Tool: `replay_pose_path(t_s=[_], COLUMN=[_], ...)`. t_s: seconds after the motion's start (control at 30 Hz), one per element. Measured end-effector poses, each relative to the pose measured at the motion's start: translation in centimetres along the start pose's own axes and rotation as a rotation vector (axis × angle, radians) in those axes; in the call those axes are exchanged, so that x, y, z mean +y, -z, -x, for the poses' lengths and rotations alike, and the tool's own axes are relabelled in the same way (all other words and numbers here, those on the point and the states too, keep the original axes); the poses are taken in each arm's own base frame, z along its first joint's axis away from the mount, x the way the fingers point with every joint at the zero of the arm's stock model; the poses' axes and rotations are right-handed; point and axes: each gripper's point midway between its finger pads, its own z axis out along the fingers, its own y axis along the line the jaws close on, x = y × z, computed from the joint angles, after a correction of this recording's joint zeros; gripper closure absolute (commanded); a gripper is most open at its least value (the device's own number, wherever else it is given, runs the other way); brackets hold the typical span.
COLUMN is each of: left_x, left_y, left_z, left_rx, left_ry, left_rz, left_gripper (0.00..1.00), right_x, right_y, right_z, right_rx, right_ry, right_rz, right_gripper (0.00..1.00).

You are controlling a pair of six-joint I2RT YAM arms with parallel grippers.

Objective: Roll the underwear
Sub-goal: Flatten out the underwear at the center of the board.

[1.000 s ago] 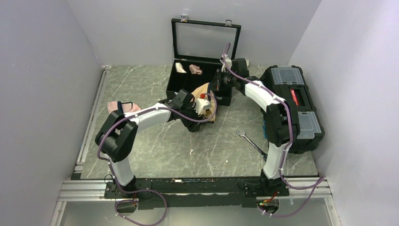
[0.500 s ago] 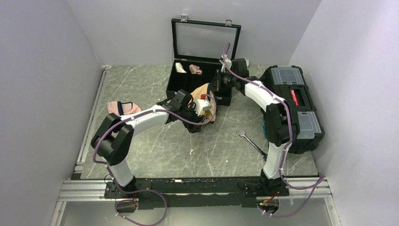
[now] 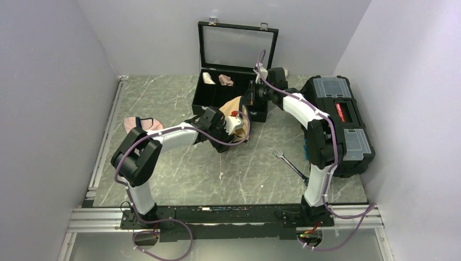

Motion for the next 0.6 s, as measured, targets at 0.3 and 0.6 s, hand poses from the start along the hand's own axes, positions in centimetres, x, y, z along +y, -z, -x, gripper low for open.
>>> replay_pose_path(t_s=[0.3, 0.6], left_x=[1.4, 2.5], left_y=[0.0, 0.0], left_z=[-0.6, -0.3], left_rx=[0.017, 0.009], left_ry=[-0.005, 0.003], left_rz=[0.08, 0.141], left_gripper=[0.4, 0.61], right_x=[0.0, 0.1], right_y=[0.0, -0.1], right_z=[0.0, -0.2], right_rx=[0.0, 0.006], right_ry=[0.001, -0.001], right_rz=[0.001, 0.011], right_gripper=[1.0, 1.0])
